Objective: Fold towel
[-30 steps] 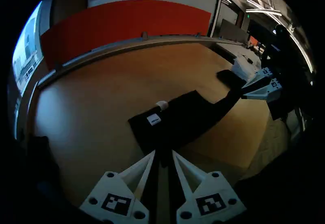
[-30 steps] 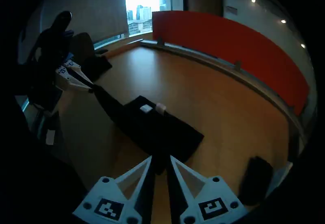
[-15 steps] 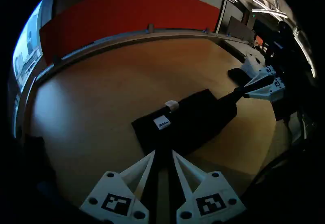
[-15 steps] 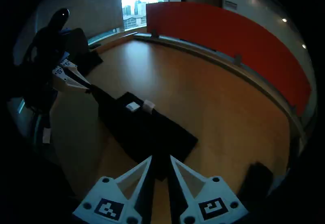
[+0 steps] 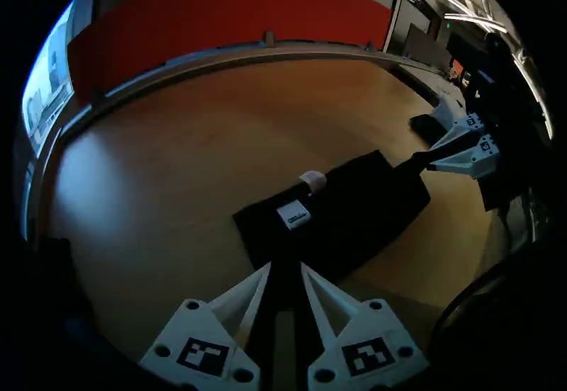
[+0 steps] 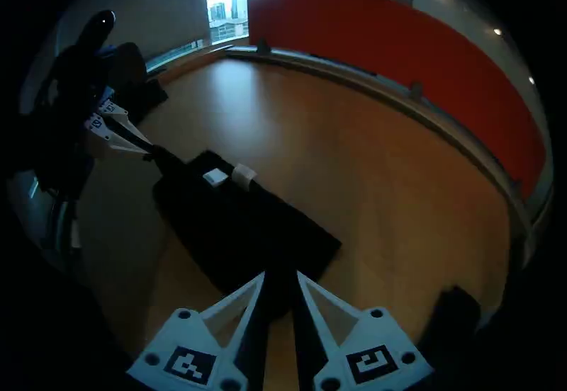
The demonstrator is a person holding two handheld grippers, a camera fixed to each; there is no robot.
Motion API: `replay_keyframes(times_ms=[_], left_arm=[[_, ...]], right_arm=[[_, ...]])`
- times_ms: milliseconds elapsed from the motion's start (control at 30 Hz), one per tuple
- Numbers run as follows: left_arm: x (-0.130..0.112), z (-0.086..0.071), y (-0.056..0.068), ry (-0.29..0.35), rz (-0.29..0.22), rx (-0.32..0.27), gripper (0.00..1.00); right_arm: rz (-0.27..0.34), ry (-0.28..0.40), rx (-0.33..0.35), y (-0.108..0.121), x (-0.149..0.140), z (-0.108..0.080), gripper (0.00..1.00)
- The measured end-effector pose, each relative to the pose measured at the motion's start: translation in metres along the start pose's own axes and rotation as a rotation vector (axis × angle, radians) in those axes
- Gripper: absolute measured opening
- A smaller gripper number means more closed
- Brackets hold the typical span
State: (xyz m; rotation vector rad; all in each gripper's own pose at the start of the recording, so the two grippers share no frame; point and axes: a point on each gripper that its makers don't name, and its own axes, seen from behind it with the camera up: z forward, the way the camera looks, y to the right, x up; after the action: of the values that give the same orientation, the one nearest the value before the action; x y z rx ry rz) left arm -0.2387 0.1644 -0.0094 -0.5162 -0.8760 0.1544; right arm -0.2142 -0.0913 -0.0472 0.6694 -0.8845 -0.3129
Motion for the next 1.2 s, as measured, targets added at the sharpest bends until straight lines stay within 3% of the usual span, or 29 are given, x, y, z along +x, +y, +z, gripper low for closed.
replay_keyframes(times_ms=[467, 800, 867, 1000, 1200], left_arm=[[-0.007, 0.039, -0.019, -0.037, -0.003, 0.043, 0.17], [-0.012, 0.057, -0.038, -0.057, 0.035, 0.101, 0.42], [-0.012, 0.058, -0.039, -0.058, 0.045, 0.106, 0.42], [-0.01, 0.058, -0.042, -0.057, 0.059, 0.115, 0.58], [-0.006, 0.059, -0.051, -0.05, 0.063, 0.135, 0.67]], right_arm=[[0.018, -0.042, -0.033, 0.012, -0.009, 0.035, 0.2], [0.03, -0.057, -0.088, 0.025, -0.016, 0.05, 0.43], [0.03, -0.063, -0.094, 0.027, -0.018, 0.051, 0.47], [0.023, -0.071, -0.107, 0.032, -0.02, 0.053, 0.6], [0.025, -0.073, -0.134, 0.042, -0.017, 0.055, 0.66]])
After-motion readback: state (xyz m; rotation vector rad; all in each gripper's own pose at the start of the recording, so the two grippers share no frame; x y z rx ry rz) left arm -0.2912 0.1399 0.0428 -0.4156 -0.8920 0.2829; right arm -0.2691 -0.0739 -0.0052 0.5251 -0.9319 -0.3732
